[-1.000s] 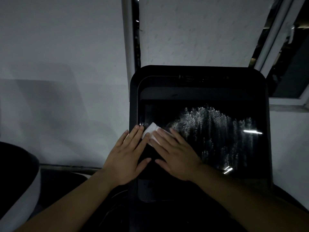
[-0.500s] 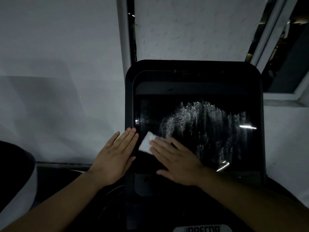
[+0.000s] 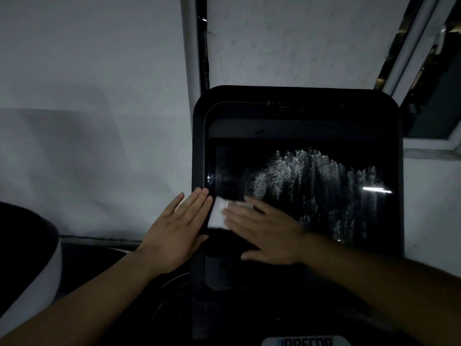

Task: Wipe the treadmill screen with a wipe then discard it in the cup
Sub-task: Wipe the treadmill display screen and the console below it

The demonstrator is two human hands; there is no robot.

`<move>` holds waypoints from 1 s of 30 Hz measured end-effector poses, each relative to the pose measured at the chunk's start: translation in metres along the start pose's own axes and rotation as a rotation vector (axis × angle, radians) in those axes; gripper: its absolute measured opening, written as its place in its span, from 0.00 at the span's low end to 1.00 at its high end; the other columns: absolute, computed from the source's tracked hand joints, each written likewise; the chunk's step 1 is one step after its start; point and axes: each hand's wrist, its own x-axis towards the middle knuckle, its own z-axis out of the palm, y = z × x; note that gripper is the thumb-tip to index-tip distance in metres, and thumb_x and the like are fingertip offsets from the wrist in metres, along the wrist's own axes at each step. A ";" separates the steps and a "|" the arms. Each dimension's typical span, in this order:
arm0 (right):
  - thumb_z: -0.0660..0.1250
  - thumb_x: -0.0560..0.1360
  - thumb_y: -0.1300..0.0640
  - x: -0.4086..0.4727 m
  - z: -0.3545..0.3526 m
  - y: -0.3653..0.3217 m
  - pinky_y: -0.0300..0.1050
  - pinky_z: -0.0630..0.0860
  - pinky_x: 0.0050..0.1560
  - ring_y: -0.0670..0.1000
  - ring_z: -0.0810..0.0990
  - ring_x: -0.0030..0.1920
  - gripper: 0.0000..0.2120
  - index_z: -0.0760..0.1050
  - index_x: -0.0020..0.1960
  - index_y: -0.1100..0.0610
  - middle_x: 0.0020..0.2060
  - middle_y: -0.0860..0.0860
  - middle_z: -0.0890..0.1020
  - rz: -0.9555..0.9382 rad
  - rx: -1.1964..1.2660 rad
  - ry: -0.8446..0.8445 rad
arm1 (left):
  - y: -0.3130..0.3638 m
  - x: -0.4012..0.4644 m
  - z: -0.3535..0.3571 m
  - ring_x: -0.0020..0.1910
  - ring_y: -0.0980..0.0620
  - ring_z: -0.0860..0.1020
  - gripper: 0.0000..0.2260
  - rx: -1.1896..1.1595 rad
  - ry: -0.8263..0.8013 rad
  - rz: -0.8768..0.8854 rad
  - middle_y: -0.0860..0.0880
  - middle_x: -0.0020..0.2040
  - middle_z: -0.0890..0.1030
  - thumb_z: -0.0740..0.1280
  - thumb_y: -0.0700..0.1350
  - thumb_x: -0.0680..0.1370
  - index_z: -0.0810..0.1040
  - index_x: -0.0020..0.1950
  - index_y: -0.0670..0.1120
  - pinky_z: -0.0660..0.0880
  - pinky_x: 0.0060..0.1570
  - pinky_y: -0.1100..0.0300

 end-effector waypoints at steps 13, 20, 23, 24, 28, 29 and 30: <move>0.52 0.84 0.31 -0.004 0.001 0.010 0.67 0.48 0.82 0.58 0.46 0.85 0.37 0.58 0.84 0.53 0.84 0.56 0.54 -0.154 0.040 -0.014 | -0.012 0.000 -0.005 0.84 0.44 0.56 0.48 -0.021 -0.045 0.035 0.40 0.84 0.56 0.67 0.64 0.77 0.48 0.85 0.40 0.55 0.79 0.45; 0.47 0.84 0.30 0.070 -0.037 0.075 0.64 0.50 0.82 0.56 0.52 0.84 0.39 0.56 0.84 0.55 0.84 0.56 0.58 0.141 -0.063 0.066 | -0.009 0.000 -0.008 0.84 0.45 0.56 0.50 -0.045 -0.037 0.013 0.41 0.84 0.56 0.72 0.63 0.75 0.51 0.85 0.40 0.55 0.79 0.45; 0.46 0.83 0.29 0.070 -0.036 0.062 0.63 0.48 0.82 0.57 0.49 0.85 0.41 0.55 0.84 0.57 0.84 0.57 0.56 0.176 -0.020 0.053 | -0.009 0.002 -0.010 0.83 0.44 0.57 0.50 -0.050 -0.039 0.013 0.40 0.84 0.57 0.73 0.63 0.75 0.52 0.85 0.39 0.56 0.79 0.44; 0.47 0.82 0.29 0.062 -0.032 0.049 0.63 0.46 0.82 0.57 0.48 0.85 0.42 0.54 0.84 0.57 0.84 0.58 0.56 0.147 0.001 0.049 | -0.008 0.002 -0.010 0.83 0.44 0.57 0.50 -0.054 -0.040 0.011 0.40 0.84 0.58 0.74 0.63 0.74 0.53 0.84 0.39 0.56 0.78 0.44; 0.54 0.82 0.30 0.011 -0.008 -0.007 0.64 0.48 0.83 0.58 0.49 0.85 0.42 0.57 0.84 0.58 0.84 0.58 0.56 -0.010 0.081 0.058 | -0.008 0.001 -0.011 0.83 0.45 0.57 0.50 -0.071 -0.038 0.010 0.41 0.84 0.58 0.74 0.62 0.73 0.54 0.84 0.40 0.56 0.78 0.44; 0.55 0.82 0.30 0.004 -0.004 -0.010 0.65 0.51 0.82 0.57 0.50 0.84 0.41 0.57 0.84 0.58 0.84 0.58 0.57 -0.046 0.077 0.055 | -0.009 0.001 -0.011 0.83 0.45 0.57 0.50 -0.071 -0.038 0.011 0.41 0.84 0.58 0.74 0.62 0.73 0.54 0.84 0.40 0.56 0.78 0.44; 0.55 0.82 0.30 0.003 -0.003 -0.007 0.65 0.52 0.82 0.57 0.51 0.84 0.40 0.57 0.84 0.57 0.84 0.57 0.57 -0.074 0.068 0.034 | -0.009 0.001 -0.012 0.83 0.44 0.57 0.50 -0.069 -0.045 0.012 0.41 0.84 0.58 0.74 0.62 0.73 0.54 0.84 0.40 0.56 0.78 0.44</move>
